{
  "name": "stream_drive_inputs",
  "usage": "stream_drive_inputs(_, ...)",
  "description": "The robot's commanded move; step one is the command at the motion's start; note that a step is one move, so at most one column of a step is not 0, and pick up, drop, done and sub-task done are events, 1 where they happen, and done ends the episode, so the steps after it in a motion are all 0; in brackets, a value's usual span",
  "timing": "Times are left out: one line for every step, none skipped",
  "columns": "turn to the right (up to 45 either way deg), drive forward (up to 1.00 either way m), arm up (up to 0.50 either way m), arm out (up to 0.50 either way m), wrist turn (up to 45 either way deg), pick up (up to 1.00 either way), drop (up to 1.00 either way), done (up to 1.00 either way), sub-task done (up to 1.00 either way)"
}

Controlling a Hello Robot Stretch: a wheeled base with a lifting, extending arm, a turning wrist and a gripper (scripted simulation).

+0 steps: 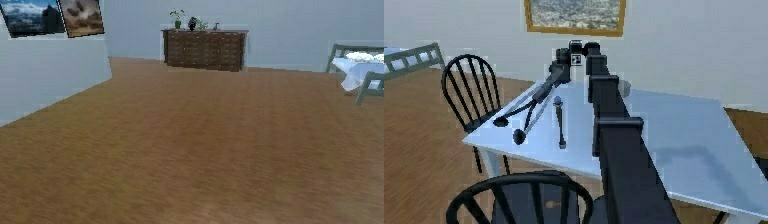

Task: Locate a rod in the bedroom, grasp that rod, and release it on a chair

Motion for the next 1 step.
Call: stream_drive_inputs(0.0,0.0,0.0,0.0,45.0,0.0,0.0,0.0,0.0)
